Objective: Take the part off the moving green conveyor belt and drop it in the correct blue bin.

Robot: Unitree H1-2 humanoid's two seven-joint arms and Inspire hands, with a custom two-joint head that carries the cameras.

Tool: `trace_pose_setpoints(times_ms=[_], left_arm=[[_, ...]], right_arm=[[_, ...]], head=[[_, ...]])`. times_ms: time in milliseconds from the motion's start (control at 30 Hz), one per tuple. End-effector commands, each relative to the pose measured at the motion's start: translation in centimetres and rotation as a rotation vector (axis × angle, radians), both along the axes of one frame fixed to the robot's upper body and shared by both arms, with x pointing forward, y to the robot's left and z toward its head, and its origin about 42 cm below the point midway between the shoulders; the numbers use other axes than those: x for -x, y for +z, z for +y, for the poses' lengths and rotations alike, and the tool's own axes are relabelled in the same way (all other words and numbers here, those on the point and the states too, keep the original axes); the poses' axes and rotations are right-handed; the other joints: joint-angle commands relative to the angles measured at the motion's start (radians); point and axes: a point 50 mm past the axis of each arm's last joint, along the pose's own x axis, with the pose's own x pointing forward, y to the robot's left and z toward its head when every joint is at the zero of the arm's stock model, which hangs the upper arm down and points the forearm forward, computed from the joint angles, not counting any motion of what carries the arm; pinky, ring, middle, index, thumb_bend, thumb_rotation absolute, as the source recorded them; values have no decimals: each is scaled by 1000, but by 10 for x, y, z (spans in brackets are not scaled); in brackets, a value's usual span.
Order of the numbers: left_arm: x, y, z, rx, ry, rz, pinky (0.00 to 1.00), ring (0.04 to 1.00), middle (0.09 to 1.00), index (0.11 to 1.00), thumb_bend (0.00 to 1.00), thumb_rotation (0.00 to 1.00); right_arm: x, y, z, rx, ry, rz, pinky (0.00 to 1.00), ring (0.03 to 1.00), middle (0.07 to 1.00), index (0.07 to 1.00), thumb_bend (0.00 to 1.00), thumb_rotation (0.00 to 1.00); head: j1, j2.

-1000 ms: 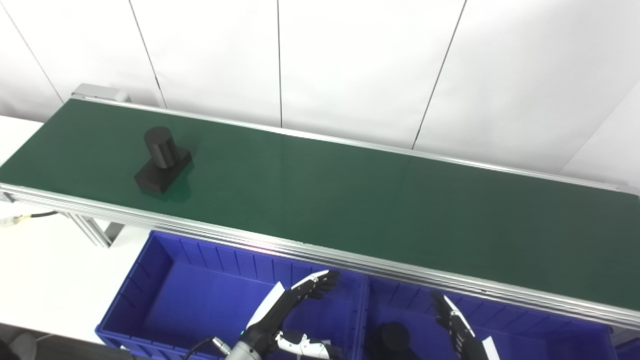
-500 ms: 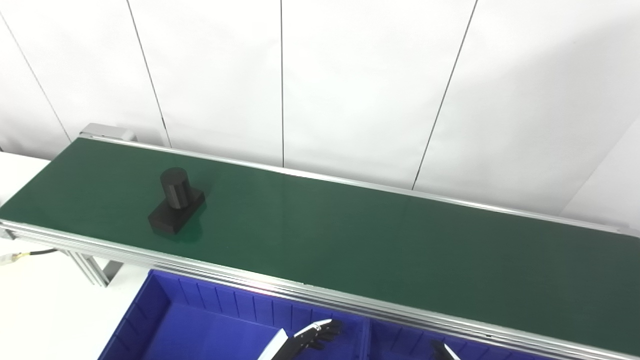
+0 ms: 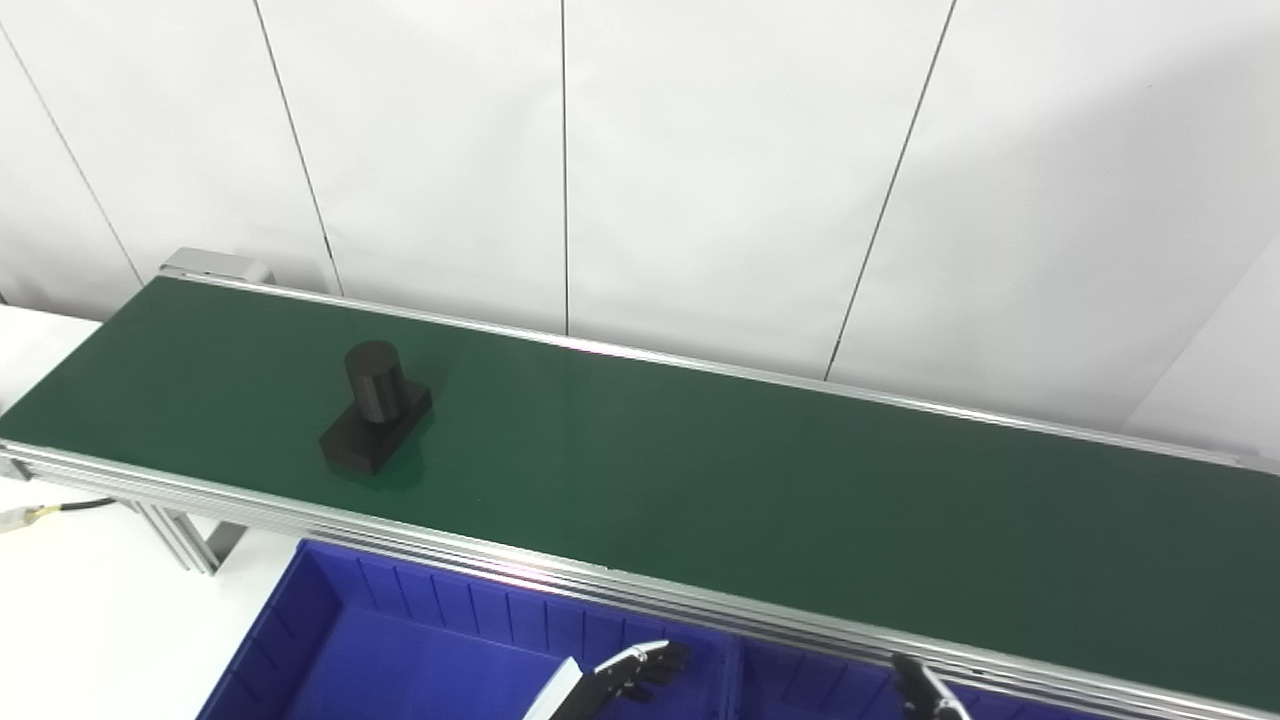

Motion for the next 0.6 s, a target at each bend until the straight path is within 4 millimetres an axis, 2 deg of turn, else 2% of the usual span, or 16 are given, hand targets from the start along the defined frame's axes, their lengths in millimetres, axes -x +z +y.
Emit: trace_pose_setpoints(times_ms=[0,67,333,433,567], left_arm=[[-9,8,-3,34,-1,-56,746,801,826,839,987,360],[-9,8,-4,28,0,-62,753,801,828,843,988,378],[-10,5,-8,23,-7,-61,757,807,831,845,978,563],[-10,5,-9,19,-12,-62,764,811,833,847,973,614],[-10,5,-9,22,-17,-62,769,811,834,849,967,620]], right_arm=[[-9,25,-1,-22,20,-141,871,894,897,871,934,273],[-15,39,0,-19,31,-193,875,893,889,874,951,289],[-46,87,4,-7,75,-349,802,848,860,853,1000,359],[-58,97,6,-10,90,-380,780,837,850,846,999,348],[-69,109,9,18,95,-386,782,835,849,851,1000,377]], head=[[6,-1],[11,-1],[19,1],[14,4],[8,9]])
